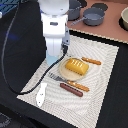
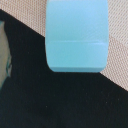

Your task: Interact with the objects in diverse but meaningful ways.

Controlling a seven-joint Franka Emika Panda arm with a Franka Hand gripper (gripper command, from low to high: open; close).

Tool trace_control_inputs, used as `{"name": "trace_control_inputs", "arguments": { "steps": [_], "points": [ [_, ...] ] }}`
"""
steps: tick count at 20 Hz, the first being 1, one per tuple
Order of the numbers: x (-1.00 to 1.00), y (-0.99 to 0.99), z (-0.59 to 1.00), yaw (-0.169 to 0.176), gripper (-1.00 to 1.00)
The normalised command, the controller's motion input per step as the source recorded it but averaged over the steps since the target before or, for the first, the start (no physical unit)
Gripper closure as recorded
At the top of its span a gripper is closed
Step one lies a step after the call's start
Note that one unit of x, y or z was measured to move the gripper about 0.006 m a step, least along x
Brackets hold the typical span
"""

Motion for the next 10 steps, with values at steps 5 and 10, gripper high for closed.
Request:
{"name": "trace_control_inputs", "arguments": {
  "steps": [5,10],
  "points": [
    [-0.30,0.17,-0.36,-0.012,-1.00],
    [-0.33,0.18,-0.37,-0.005,-1.00]
  ]
}}
